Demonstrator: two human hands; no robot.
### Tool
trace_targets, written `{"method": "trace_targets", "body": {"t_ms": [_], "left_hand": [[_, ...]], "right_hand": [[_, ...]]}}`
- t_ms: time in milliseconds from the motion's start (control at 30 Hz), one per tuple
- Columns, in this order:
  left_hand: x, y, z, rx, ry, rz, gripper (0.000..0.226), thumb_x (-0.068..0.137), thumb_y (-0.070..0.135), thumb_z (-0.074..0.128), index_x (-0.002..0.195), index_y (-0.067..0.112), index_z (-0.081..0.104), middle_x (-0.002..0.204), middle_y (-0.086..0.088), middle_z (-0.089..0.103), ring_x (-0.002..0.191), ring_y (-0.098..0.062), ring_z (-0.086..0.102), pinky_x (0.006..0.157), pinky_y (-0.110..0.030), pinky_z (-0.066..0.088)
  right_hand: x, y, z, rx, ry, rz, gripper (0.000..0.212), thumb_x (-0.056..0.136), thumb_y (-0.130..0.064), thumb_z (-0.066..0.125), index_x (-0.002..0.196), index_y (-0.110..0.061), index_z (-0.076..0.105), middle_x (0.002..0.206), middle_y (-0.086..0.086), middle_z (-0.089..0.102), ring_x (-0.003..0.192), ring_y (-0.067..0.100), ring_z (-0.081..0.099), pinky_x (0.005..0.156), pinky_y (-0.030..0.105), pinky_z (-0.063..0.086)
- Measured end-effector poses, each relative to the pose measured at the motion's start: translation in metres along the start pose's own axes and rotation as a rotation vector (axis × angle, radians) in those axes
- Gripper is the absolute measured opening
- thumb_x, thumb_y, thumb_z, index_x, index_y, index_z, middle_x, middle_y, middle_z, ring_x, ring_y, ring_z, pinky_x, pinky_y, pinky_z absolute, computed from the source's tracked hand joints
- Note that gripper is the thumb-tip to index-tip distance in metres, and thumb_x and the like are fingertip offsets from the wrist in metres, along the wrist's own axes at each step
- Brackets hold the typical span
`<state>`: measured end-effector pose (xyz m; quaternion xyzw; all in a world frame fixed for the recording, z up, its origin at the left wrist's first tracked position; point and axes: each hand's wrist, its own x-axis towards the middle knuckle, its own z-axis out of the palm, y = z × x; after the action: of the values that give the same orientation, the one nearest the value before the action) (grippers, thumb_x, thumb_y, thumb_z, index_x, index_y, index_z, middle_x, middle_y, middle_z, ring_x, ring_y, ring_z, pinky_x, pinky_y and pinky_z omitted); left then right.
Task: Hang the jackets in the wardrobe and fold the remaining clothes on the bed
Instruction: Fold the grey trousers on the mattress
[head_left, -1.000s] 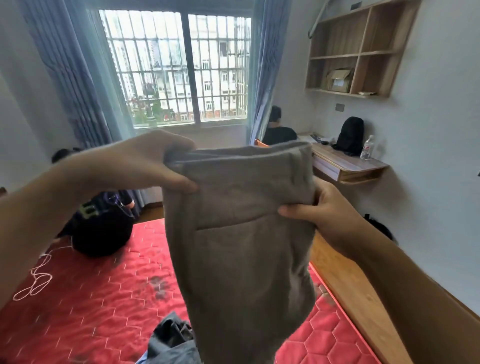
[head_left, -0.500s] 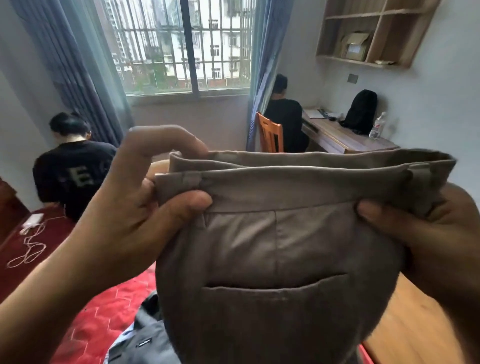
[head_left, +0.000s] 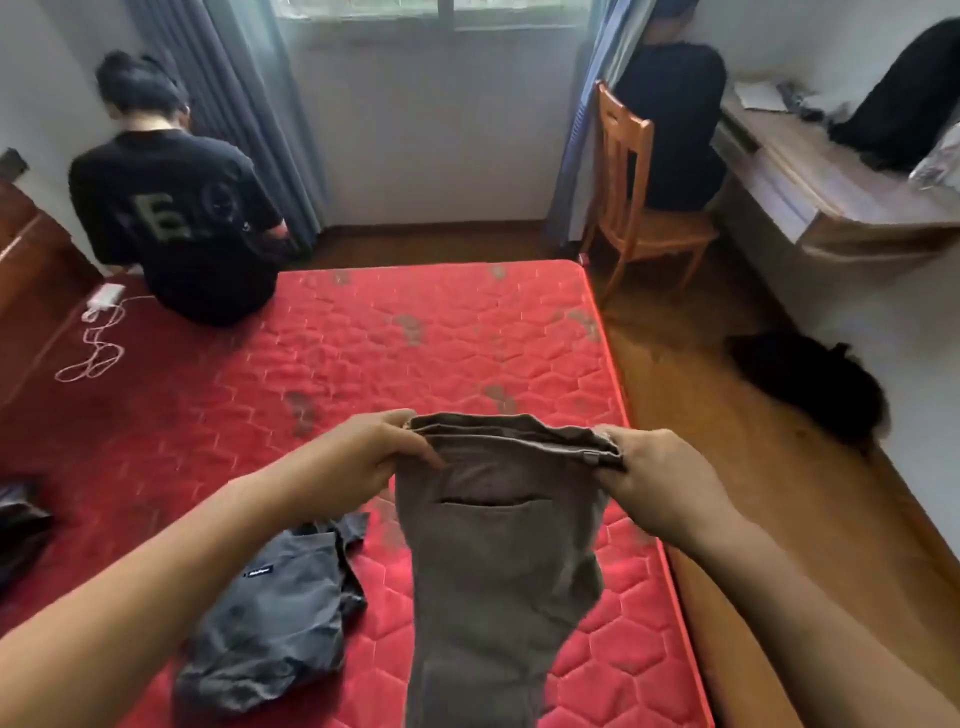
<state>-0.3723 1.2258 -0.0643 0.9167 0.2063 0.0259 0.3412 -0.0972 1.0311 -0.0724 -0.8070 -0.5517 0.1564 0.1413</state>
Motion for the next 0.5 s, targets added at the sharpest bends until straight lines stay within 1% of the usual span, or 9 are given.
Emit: {"method": "trace_targets", "body": {"t_ms": [67,167,233,267,300,333,367,400,500], "left_hand": [[0.024,-0.033,0.020,-0.004,0.012,-0.072,0.061,0.086,-0.016,0.051,0.108,0.037,0.074,0.109,0.014,0.062,0.101,-0.008,0.064,0.088,-0.038,0.055],[0.080,-0.078,0.022,0.026,0.066,-0.142,0.051,0.086,-0.018,0.050,0.108,0.018,0.079,0.111,0.000,0.064,0.102,-0.019,0.065,0.091,-0.041,0.054],[0.130,-0.106,0.012,0.064,0.137,-0.187,0.042,0.088,-0.016,0.053,0.112,0.009,0.077,0.114,-0.011,0.064,0.107,-0.031,0.064,0.097,-0.040,0.051],[0.155,-0.121,0.006,0.084,0.184,-0.218,0.041,0.090,-0.013,0.055,0.119,0.007,0.074,0.124,-0.016,0.061,0.116,-0.035,0.061,0.103,-0.037,0.047],[0.178,-0.137,0.001,0.107,0.228,-0.271,0.043,0.092,-0.008,0.057,0.131,0.008,0.067,0.140,-0.020,0.052,0.130,-0.037,0.052,0.110,-0.033,0.040],[0.197,-0.154,0.000,0.129,0.269,-0.356,0.050,0.094,-0.001,0.059,0.142,0.011,0.057,0.155,-0.020,0.036,0.143,-0.035,0.039,0.117,-0.031,0.032],[0.208,-0.171,0.005,0.135,0.298,-0.447,0.056,0.096,0.008,0.061,0.150,0.016,0.048,0.164,-0.018,0.020,0.150,-0.033,0.027,0.121,-0.032,0.026],[0.212,-0.189,0.016,0.118,0.308,-0.519,0.058,0.098,0.014,0.060,0.153,0.018,0.043,0.166,-0.017,0.014,0.151,-0.031,0.022,0.122,-0.033,0.023],[0.180,-0.240,0.096,0.011,0.200,-0.620,0.054,0.098,0.016,0.059,0.150,0.012,0.045,0.155,-0.018,0.038,0.144,-0.028,0.037,0.119,-0.035,0.028]], "right_hand": [[0.032,0.012,0.029,-0.003,-0.049,0.031,0.019,0.089,-0.038,0.059,0.105,-0.040,0.050,0.096,0.001,0.074,0.096,0.035,0.067,0.066,0.039,0.047],[0.107,0.020,0.056,0.052,-0.074,0.089,0.016,0.087,-0.028,0.056,0.100,-0.033,0.062,0.101,0.006,0.074,0.099,0.037,0.067,0.074,0.043,0.053],[0.170,0.023,0.065,0.135,-0.045,0.145,0.024,0.087,-0.026,0.054,0.106,-0.027,0.069,0.106,0.011,0.074,0.100,0.038,0.068,0.081,0.045,0.055],[0.202,0.025,0.069,0.222,-0.006,0.179,0.027,0.090,-0.026,0.055,0.112,-0.024,0.070,0.110,0.013,0.074,0.102,0.038,0.068,0.086,0.046,0.055],[0.231,0.028,0.075,0.325,0.034,0.213,0.028,0.094,-0.028,0.057,0.119,-0.020,0.069,0.118,0.013,0.071,0.108,0.037,0.067,0.091,0.047,0.053],[0.255,0.032,0.085,0.409,0.075,0.249,0.034,0.097,-0.032,0.060,0.126,-0.015,0.065,0.126,0.013,0.068,0.113,0.035,0.064,0.097,0.046,0.051],[0.272,0.036,0.100,0.461,0.101,0.273,0.040,0.097,-0.034,0.062,0.131,-0.013,0.061,0.131,0.011,0.065,0.118,0.032,0.062,0.101,0.043,0.049],[0.280,0.041,0.120,0.472,0.105,0.290,0.043,0.097,-0.036,0.062,0.134,-0.014,0.059,0.133,0.009,0.065,0.119,0.029,0.061,0.102,0.039,0.047],[0.256,0.060,0.212,0.492,-0.009,0.345,0.039,0.096,-0.033,0.063,0.129,-0.013,0.061,0.126,0.009,0.068,0.115,0.026,0.062,0.093,0.032,0.043]]}}
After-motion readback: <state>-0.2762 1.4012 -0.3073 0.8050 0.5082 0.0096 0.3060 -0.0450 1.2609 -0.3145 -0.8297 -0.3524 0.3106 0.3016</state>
